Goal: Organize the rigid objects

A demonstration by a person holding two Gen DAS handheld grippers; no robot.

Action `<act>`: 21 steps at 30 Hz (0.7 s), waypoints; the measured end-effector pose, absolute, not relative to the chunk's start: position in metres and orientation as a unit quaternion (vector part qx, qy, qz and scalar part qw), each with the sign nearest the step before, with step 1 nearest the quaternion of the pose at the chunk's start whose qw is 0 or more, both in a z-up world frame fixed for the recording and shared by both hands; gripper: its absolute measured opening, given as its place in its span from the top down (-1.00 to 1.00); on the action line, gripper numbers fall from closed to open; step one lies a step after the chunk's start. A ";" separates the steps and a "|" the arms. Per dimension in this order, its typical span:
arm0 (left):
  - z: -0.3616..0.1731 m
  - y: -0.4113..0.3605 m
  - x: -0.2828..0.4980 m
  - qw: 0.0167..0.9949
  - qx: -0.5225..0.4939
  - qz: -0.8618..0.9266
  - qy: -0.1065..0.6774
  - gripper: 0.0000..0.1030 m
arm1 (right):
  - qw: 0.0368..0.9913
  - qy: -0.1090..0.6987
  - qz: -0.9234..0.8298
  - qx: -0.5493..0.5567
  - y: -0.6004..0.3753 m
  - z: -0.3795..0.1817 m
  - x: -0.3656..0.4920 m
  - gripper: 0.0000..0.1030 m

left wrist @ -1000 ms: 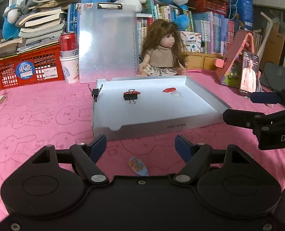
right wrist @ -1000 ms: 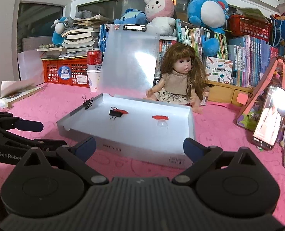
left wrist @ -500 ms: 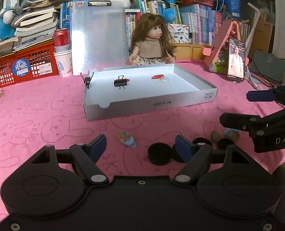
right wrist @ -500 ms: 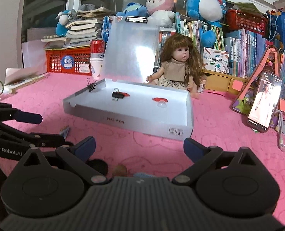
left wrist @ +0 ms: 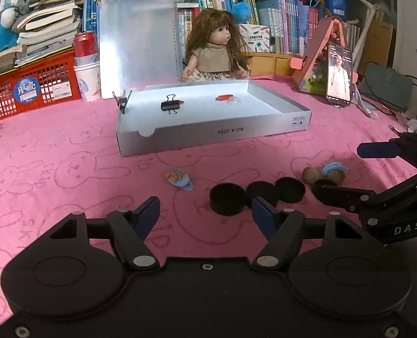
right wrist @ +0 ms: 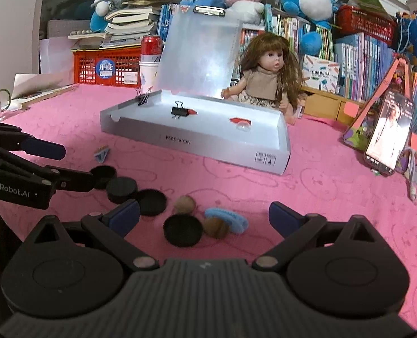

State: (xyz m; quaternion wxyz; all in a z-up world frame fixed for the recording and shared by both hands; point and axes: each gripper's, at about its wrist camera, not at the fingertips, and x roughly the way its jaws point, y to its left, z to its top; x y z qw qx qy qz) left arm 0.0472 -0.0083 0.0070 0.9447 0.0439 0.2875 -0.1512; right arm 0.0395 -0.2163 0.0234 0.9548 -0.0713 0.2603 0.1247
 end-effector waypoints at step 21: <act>0.015 0.005 0.079 0.955 0.009 -0.104 0.278 -0.04 | 0.953 0.295 0.063 -0.018 -0.230 0.023 0.056 -0.39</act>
